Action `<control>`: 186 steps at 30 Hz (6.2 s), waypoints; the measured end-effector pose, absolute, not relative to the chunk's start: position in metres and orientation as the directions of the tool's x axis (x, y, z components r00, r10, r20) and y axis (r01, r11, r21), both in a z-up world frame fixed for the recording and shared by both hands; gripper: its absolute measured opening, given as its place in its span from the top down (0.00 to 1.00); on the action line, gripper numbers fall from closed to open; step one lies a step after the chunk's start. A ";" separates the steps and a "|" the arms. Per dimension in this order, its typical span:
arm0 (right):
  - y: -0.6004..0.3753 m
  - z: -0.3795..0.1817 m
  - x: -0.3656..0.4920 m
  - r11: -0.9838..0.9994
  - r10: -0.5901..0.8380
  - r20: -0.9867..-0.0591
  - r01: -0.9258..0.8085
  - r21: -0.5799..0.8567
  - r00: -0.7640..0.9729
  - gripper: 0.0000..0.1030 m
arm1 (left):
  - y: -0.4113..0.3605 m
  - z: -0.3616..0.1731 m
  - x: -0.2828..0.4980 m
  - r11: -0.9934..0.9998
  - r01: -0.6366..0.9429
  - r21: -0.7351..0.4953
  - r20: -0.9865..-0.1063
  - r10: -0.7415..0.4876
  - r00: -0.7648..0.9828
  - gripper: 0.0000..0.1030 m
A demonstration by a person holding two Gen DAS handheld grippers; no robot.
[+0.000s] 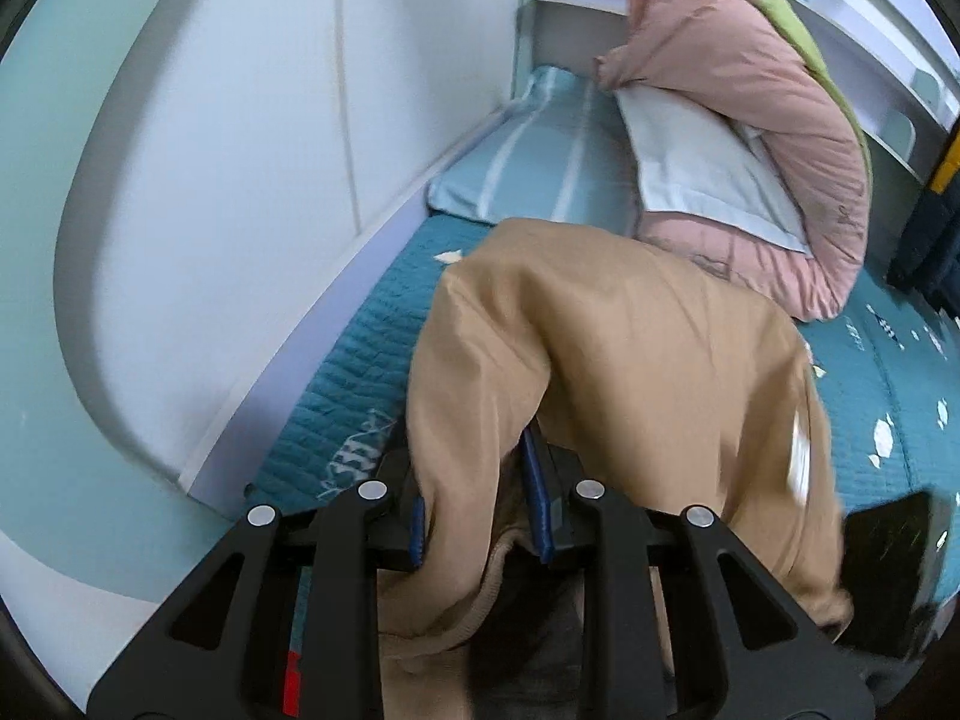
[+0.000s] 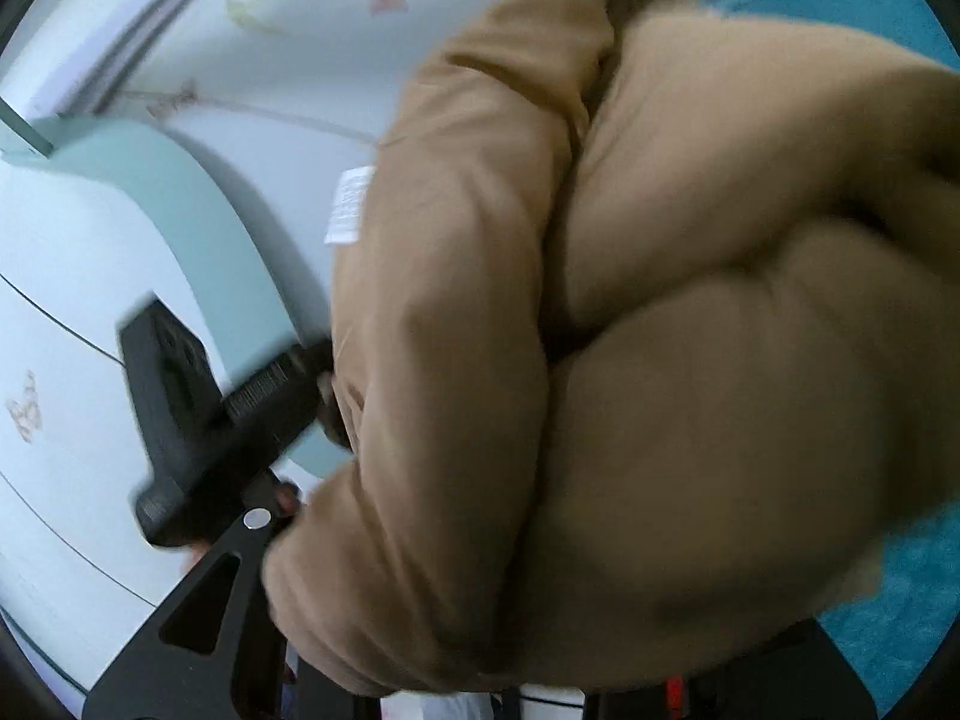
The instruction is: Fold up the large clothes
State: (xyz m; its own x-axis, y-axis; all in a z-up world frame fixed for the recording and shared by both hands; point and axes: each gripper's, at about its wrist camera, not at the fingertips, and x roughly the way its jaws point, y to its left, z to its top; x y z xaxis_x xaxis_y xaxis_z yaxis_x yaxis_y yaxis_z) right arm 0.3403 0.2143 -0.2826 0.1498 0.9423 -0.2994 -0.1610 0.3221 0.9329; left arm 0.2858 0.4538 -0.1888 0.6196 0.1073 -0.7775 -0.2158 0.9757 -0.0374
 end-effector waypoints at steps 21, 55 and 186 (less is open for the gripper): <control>0.112 -0.348 0.316 0.388 0.872 -0.426 0.190 0.902 0.242 0.34 | 0.468 -0.271 0.185 0.958 -0.271 -0.095 -0.846 0.066 0.530 0.33; 0.170 -0.280 0.437 0.769 0.599 -0.767 -0.434 0.470 0.230 0.86 | 0.428 -0.278 0.212 0.928 -0.343 -0.144 -0.812 0.087 0.577 0.11; -0.118 0.063 0.007 0.961 0.274 -0.212 -0.274 0.032 0.938 0.07 | 0.071 0.044 -0.059 0.992 -0.099 0.083 -0.259 0.117 0.959 0.05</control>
